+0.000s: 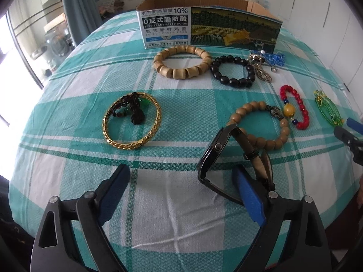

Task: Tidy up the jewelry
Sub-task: 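Close the left tool on the sunglasses while the right tool grasps the green necklace, then carry both items over the cardboard box and open both tools to drop them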

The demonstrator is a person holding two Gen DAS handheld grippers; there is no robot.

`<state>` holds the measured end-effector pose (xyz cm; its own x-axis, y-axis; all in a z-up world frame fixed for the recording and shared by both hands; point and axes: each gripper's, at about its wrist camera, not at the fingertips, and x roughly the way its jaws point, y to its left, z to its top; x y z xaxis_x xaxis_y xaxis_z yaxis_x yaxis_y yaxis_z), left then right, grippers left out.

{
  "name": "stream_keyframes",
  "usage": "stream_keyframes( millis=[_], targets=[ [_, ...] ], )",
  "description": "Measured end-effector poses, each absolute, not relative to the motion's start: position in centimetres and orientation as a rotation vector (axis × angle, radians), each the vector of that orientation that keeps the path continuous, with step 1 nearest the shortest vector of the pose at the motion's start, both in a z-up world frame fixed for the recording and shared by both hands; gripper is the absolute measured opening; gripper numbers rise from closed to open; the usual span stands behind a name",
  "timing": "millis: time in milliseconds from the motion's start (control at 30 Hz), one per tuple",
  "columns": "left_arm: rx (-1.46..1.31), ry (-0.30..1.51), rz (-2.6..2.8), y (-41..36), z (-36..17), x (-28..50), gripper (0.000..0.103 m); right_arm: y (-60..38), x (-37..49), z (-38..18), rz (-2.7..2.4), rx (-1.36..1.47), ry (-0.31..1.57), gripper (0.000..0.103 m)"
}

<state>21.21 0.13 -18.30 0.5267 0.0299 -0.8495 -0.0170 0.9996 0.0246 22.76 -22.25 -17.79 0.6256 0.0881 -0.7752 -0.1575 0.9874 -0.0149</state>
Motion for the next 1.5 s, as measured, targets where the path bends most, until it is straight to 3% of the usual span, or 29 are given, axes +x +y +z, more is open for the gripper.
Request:
stream_keyframes(
  millis=[100,133,200,233,267,500,967,1233,1500],
  targets=[
    [0.039,0.995,0.002,-0.7,-17.9,21.2,0.062,-21.8,23.2,-18.1,0.171,-0.107,0.888,0.083],
    [0.042,0.994,-0.013,-0.9,-17.9,21.2,0.057,-21.6,23.4,-18.3,0.173,-0.116,0.896,0.069],
    [0.034,0.989,-0.05,-1.2,-17.9,21.2,0.031,-21.6,23.4,-18.2,0.18,-0.121,0.877,0.048],
    [0.035,0.986,-0.063,-1.3,-17.8,21.2,0.017,-21.7,23.5,-18.1,0.177,-0.121,0.872,0.026],
    [0.04,0.982,-0.068,-1.3,-17.7,21.2,0.017,-21.8,23.5,-17.8,0.179,-0.112,0.871,0.02],
    [-0.074,0.969,-0.157,0.1,-15.9,21.0,0.012,-22.8,22.7,-14.0,0.22,-0.008,0.832,0.015],
    [-0.165,0.852,-0.241,3.3,-7.2,23.6,0.012,-20.6,23.5,-3.7,0.343,0.018,0.703,0.015],
    [-0.191,0.787,-0.225,4.9,-1.7,31.9,0.012,-17.2,30.1,1.5,0.434,0.067,0.65,0.015],
    [-0.145,0.909,-0.16,3.8,-5.2,42.5,0.012,-12.1,40.4,-0.3,0.451,0.057,0.719,0.015]
  ],
)
